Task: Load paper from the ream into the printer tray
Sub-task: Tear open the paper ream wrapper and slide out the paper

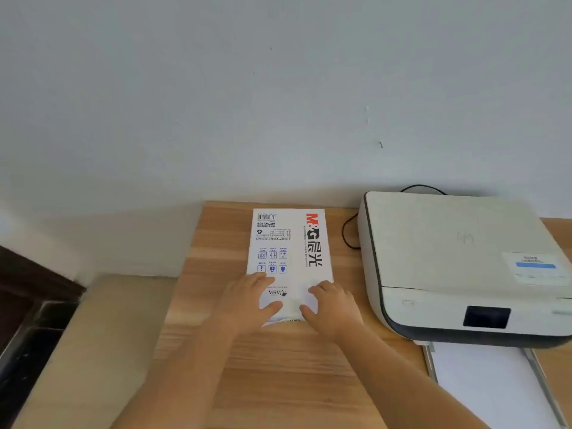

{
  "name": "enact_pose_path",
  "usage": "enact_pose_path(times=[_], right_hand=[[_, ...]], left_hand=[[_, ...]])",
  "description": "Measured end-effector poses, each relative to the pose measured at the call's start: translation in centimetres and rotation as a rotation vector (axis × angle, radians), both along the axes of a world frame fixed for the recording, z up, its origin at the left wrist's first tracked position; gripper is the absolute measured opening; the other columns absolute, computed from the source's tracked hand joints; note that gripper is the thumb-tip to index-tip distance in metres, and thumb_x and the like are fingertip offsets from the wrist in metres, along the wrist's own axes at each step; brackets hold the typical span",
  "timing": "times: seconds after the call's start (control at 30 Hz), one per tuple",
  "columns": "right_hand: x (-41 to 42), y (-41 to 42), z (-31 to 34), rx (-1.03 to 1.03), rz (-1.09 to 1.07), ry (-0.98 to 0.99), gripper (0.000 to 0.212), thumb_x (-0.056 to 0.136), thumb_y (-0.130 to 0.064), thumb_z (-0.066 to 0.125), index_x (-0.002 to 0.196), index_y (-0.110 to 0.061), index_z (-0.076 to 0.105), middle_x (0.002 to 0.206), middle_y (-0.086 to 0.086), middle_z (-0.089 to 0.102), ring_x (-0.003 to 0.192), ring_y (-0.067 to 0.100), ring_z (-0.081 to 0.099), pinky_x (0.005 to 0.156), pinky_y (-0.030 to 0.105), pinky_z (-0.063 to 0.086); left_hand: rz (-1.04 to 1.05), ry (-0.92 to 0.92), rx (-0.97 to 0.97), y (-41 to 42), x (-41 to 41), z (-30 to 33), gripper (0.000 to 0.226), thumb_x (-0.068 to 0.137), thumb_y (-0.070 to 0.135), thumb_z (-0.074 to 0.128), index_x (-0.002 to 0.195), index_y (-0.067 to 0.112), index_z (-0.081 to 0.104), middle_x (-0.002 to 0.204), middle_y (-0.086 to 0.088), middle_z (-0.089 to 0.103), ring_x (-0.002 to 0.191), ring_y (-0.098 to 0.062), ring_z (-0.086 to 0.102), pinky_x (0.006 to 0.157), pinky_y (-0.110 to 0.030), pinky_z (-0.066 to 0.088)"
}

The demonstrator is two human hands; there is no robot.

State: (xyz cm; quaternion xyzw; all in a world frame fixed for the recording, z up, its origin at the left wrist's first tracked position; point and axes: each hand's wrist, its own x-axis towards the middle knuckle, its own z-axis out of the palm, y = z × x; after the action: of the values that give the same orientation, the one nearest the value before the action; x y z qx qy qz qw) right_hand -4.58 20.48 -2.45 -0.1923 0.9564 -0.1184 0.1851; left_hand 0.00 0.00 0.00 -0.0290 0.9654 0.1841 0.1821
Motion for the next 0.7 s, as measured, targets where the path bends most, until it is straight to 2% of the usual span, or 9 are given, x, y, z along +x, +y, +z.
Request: enact_pose_path(times=[0.23,0.43,0.53,0.7], right_hand=[[-0.6,-1.9,-2.0,0.021,-0.033,-0.005,0.037,0.092,-0.043,0.048,0.116,-0.018,0.062,0.119,0.001,0.053,0.111,0.021,0.048,0.092,0.033,0.041],[-0.7,-3.1,-3.2,0.011,-0.077,0.053,0.028,0.094,-0.025,0.044,0.111,-0.014,0.063,0.117,0.004,0.053,0.110,0.023,0.047,0.091,0.035,0.041],[-0.6,-3.0,-3.6,-0.009,-0.076,0.098,0.028,0.095,-0.025,0.043,0.111,-0.014,0.063,0.115,0.003,0.053,0.108,0.023,0.048,0.089,0.035,0.041],[1.2,-2.3,-4.1,-0.136,-0.048,0.171,0.015,0.088,-0.025,0.057,0.090,-0.016,0.068,0.101,0.001,0.059,0.093,0.024,0.055,0.077,0.034,0.044]], left_hand=[[0.006,-0.014,-0.021,-0.6,-0.2,-1.2,0.064,0.089,0.060,0.040,0.145,0.031,0.031,0.156,0.009,0.023,0.143,-0.012,0.020,0.115,-0.037,0.019],[0.024,-0.035,-0.027,-1.3,0.3,-1.6,0.075,0.078,0.068,0.030,0.144,0.032,0.032,0.155,0.009,0.026,0.142,-0.011,0.021,0.114,-0.038,0.020],[0.021,-0.030,-0.027,-1.3,0.5,-1.7,0.067,0.085,0.063,0.036,0.145,0.032,0.031,0.155,0.009,0.026,0.142,-0.012,0.021,0.114,-0.038,0.020],[0.042,-0.035,-0.001,-1.0,0.7,-1.8,0.062,0.090,0.061,0.039,0.145,0.034,0.029,0.156,0.011,0.023,0.143,-0.010,0.018,0.116,-0.037,0.017]])
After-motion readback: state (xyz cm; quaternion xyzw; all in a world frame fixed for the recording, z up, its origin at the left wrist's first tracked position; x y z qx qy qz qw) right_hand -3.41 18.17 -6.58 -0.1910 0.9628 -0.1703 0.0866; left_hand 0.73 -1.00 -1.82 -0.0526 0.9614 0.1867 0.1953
